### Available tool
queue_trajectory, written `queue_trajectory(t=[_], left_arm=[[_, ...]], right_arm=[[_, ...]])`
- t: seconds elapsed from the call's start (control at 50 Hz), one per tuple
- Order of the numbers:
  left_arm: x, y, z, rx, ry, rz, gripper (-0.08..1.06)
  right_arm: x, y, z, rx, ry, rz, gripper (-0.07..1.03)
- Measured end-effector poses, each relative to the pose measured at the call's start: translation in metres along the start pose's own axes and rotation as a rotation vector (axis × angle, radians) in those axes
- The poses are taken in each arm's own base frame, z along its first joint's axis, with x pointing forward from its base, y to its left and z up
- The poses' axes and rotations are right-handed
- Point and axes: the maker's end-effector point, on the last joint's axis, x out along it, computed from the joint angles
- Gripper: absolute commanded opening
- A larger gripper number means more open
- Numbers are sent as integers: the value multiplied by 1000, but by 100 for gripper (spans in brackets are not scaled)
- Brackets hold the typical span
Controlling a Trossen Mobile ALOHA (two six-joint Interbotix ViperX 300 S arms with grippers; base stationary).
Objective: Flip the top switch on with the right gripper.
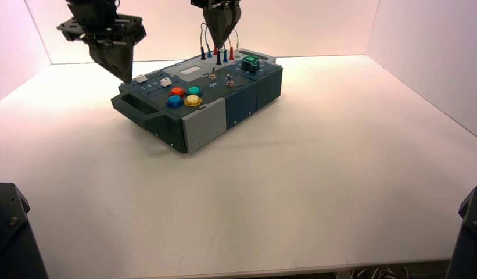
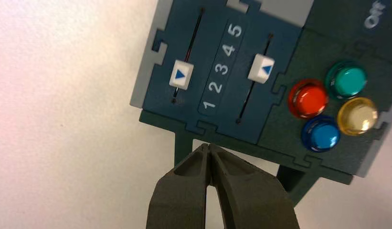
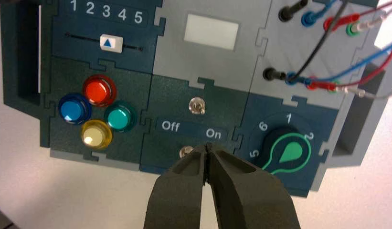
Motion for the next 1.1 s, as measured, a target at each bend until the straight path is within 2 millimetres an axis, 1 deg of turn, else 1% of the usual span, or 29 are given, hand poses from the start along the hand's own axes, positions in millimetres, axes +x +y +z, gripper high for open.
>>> queue_trajectory(t=[0.12, 0.22, 0.32, 0.54, 0.68, 0.8, 0.82, 1.0, 1.1], left_arm=[[-9, -3, 5, 8, -43, 6, -3], [-16, -6, 9, 17, -83, 13, -3], [-22, -11, 12, 36, -124, 19, -3], [-25, -15, 16, 47, -149, 20, -3], [-26, -17, 16, 47, -151, 15, -3], [-27, -18, 17, 44, -154, 11, -3], [-28, -18, 17, 43, -156, 10, -3], [-31, -20, 17, 40, -163, 7, -3], [-32, -20, 17, 40, -164, 7, -3]], right_arm=[[-3, 2, -7, 37, 2, 0, -2], [-7, 2, -9, 55, -10, -5, -2], [-12, 3, -11, 108, -39, -16, -2], [-15, 2, -16, 203, -82, -34, -2], [-15, 4, -28, 244, -93, -41, -2], [-15, 1, -38, 262, -100, -45, -2], [-16, -2, -44, 272, -98, -47, -2], [-22, -9, -61, 274, -95, -56, -2], [-24, -6, -66, 266, -91, -55, -2]])
